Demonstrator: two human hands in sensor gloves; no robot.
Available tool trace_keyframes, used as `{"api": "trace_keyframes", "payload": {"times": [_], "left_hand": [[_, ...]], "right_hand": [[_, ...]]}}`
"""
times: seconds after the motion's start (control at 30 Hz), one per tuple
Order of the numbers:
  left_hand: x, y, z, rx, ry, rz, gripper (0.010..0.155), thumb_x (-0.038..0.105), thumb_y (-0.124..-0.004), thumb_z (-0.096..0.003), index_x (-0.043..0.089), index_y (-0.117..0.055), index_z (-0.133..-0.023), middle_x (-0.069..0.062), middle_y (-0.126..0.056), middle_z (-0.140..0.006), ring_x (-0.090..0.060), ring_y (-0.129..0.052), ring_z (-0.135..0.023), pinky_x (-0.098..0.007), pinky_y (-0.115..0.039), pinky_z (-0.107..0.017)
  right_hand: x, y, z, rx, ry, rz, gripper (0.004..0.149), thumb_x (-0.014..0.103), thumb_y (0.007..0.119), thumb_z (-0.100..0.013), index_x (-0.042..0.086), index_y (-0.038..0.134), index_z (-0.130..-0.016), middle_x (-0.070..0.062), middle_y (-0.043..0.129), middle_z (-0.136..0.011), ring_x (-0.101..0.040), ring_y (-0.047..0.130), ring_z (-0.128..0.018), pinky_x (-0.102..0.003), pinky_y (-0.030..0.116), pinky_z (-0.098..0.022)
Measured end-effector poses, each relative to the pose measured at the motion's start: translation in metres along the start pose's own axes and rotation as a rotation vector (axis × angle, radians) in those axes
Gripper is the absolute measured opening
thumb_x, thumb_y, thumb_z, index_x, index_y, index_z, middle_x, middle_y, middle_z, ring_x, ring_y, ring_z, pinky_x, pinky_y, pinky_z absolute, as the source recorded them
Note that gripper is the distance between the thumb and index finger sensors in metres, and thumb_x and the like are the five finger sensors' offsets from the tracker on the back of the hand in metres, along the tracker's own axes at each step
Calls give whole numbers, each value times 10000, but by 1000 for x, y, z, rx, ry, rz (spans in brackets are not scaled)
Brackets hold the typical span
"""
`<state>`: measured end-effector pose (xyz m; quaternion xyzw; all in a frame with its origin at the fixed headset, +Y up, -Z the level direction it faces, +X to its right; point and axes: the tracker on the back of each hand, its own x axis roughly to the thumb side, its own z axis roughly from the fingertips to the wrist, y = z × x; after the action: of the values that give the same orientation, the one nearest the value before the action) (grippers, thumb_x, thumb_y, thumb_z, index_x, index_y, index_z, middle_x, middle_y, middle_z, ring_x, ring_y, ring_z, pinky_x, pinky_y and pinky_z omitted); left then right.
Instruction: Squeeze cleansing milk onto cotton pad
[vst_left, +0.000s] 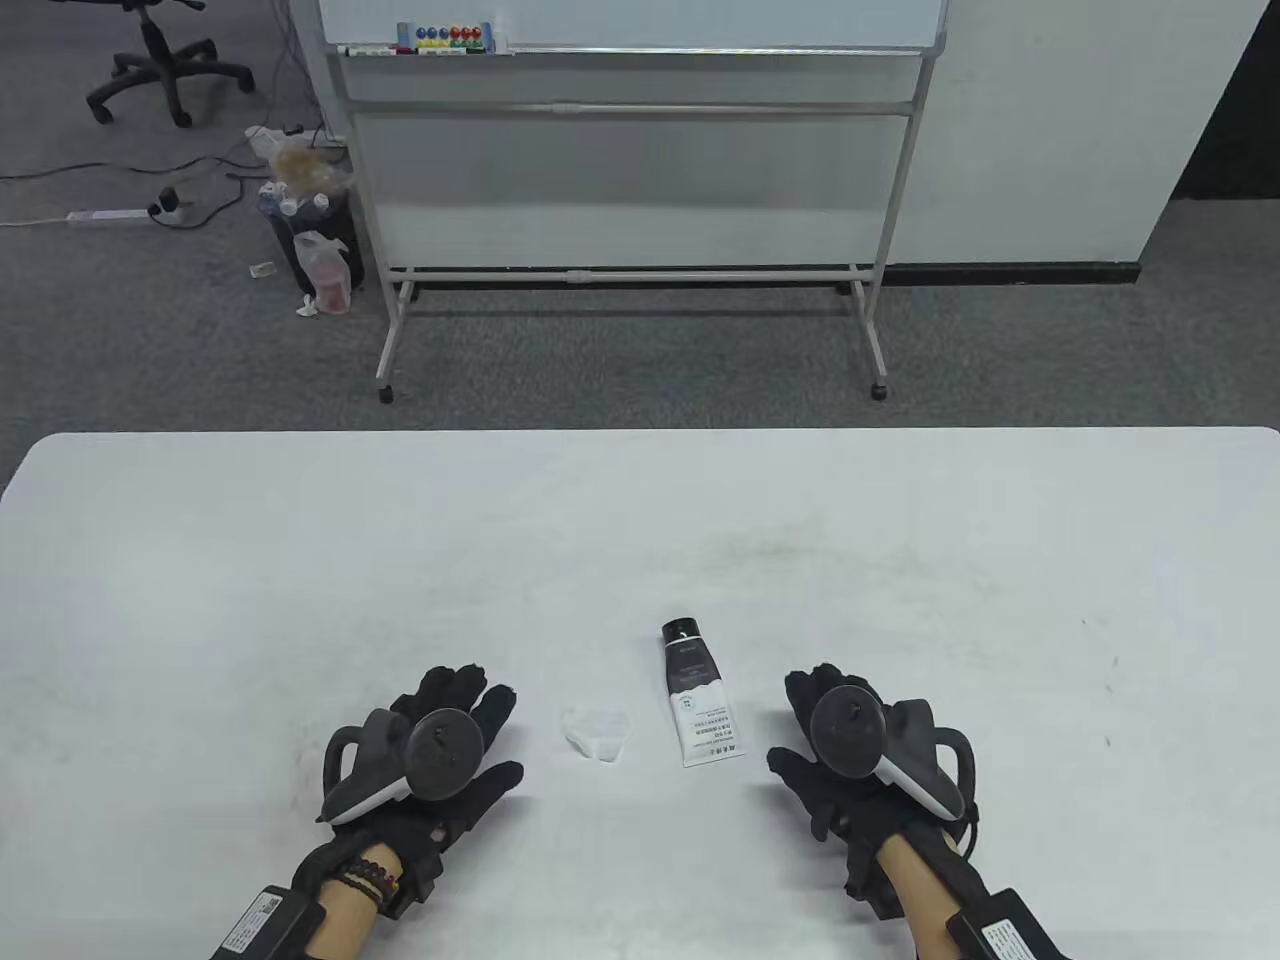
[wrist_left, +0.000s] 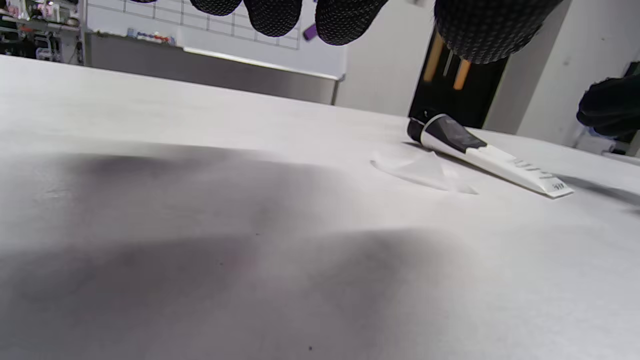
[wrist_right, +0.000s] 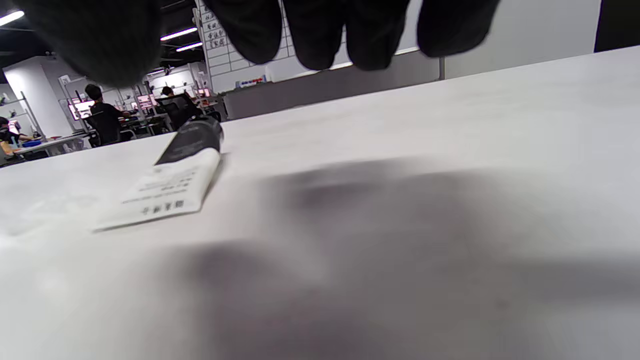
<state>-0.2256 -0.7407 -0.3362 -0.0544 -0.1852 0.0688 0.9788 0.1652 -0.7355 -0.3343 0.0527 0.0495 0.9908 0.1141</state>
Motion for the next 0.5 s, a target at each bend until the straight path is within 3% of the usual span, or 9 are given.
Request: {"api": "trace_keyframes", "payload": {"times": [0.5], "left_hand": [[5, -4, -1, -22, -11, -22, 768, 568, -655, -477, 197, -444, -1115, -216, -358, -1201, -507, -337, -1083, -724, -413, -713]], "right_hand": [[18, 2, -4, -4, -21, -10, 836, 609, 707, -408, 231, 452, -1109, -99, 546, -1159, -380, 589, -1084, -591, 548, -727]]}}
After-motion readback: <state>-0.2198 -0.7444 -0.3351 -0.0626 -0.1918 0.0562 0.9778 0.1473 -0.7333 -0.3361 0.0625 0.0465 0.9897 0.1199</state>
